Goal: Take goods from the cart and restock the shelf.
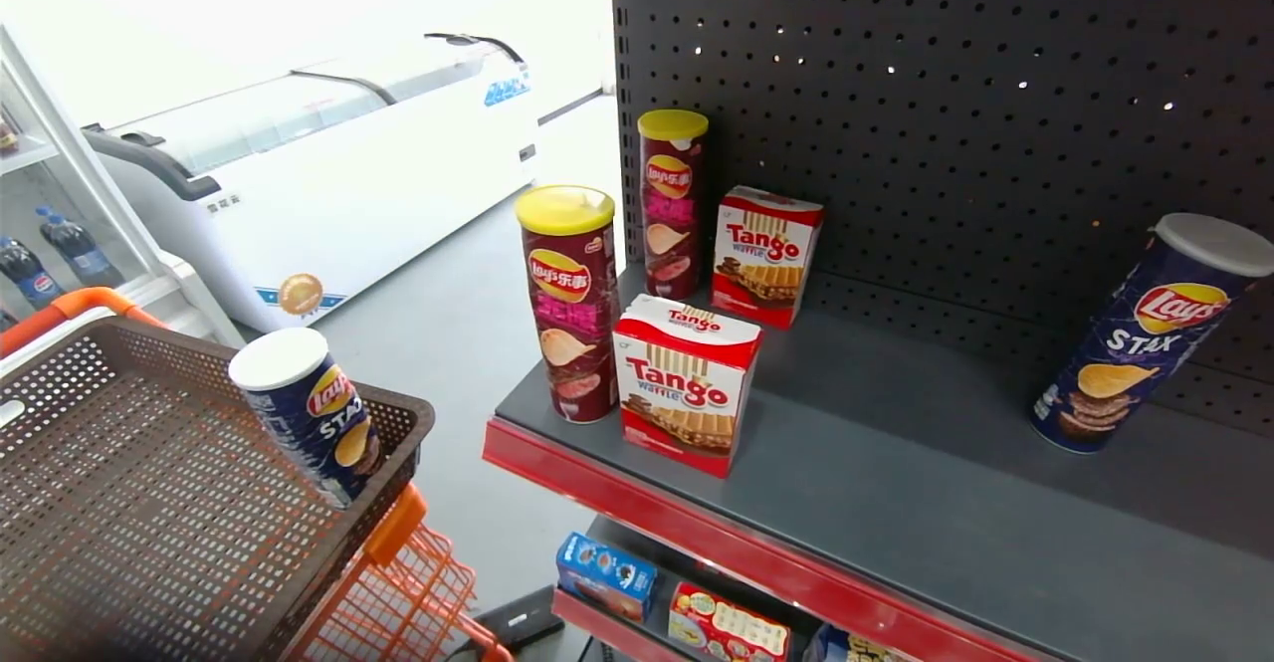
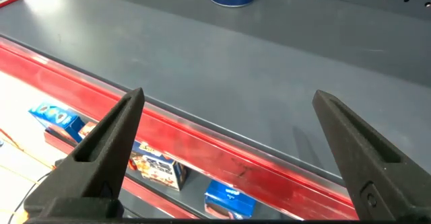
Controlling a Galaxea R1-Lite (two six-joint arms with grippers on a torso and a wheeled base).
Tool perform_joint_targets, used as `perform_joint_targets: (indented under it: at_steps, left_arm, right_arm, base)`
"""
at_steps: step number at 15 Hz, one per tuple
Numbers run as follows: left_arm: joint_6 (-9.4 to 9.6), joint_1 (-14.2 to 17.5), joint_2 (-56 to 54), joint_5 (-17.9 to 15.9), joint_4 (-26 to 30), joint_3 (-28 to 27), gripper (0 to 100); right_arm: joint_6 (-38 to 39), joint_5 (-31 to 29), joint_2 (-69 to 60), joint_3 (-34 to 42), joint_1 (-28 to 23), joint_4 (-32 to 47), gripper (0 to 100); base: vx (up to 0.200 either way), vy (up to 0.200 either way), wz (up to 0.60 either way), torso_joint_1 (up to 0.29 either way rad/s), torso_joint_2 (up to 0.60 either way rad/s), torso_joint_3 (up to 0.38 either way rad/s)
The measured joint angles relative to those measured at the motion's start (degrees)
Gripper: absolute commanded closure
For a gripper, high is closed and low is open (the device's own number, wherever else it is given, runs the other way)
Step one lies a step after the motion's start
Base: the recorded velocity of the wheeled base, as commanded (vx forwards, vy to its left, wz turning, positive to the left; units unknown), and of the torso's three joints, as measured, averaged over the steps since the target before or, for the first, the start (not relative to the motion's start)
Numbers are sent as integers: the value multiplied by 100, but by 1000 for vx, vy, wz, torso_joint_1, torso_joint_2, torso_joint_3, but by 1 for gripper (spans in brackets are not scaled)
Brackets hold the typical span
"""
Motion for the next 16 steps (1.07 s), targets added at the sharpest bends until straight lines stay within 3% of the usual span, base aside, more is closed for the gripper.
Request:
perform_joint_targets:
  at_steps: [3, 5, 8, 16]
  left_arm:
    - [-30, 328, 1441, -305, 55, -719, 0]
    - [65, 501, 2447, -424, -333, -1028, 0]
    - [280, 586, 3914, -491, -1535, -1130, 0]
    - [333, 433, 7224, -528, -5254, -641, 0]
  right_arm:
    - [-2, -2, 0, 0, 0, 0, 0]
    - [-2, 0, 0, 0, -2, 0, 0]
    - [0, 0, 0, 0, 2, -2, 0]
    - [0, 0, 0, 0, -5, -2, 0]
  base:
    - [0, 0, 0, 0, 0, 0]
    - [0, 0, 0, 0, 0, 0]
    - [0, 0, 0, 0, 0, 0]
    - [0, 0, 0, 0, 0, 0]
